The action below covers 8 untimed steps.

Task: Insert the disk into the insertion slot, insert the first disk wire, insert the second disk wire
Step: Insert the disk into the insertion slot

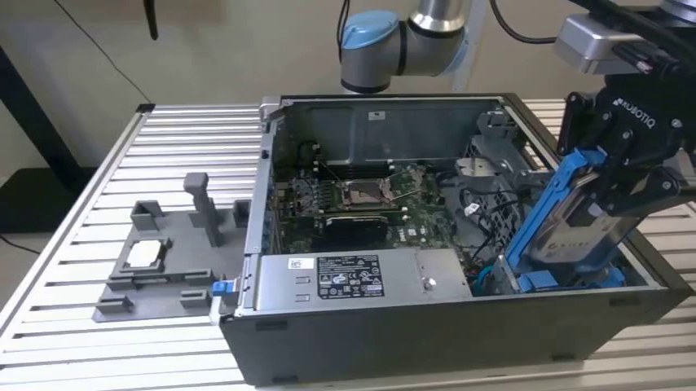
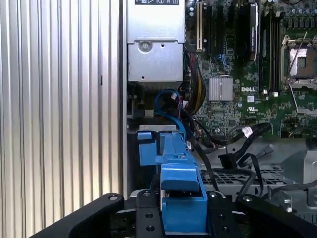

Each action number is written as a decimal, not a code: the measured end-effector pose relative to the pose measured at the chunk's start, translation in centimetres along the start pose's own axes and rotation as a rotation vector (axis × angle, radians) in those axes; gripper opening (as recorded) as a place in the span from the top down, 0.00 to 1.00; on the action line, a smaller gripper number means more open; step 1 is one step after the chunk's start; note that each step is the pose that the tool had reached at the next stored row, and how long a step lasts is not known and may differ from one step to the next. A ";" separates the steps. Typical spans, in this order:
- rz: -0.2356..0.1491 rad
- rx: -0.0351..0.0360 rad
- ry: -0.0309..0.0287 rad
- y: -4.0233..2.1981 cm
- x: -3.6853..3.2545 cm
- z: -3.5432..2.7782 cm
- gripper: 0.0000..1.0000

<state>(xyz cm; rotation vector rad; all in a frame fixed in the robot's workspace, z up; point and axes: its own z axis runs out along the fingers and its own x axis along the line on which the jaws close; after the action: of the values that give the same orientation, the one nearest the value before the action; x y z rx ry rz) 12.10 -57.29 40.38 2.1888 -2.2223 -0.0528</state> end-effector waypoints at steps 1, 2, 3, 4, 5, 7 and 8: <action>0.000 0.0000 0.0000 -0.01 0.00 0.18 0.67; 0.000 0.0001 0.0001 -0.02 0.00 0.36 0.67; -0.001 0.0000 0.0001 -0.02 0.00 0.55 0.67; -0.001 0.0000 0.0001 -0.03 0.01 0.73 0.67; -0.001 0.0000 0.0001 -0.04 0.00 0.90 0.67; -0.002 0.0000 0.0001 -0.05 0.01 1.27 0.67; -0.003 -0.0001 0.0002 -0.06 0.01 1.44 0.67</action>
<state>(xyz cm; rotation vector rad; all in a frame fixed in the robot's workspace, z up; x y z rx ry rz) 12.10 -57.29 38.94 2.1919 -2.2190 -0.0527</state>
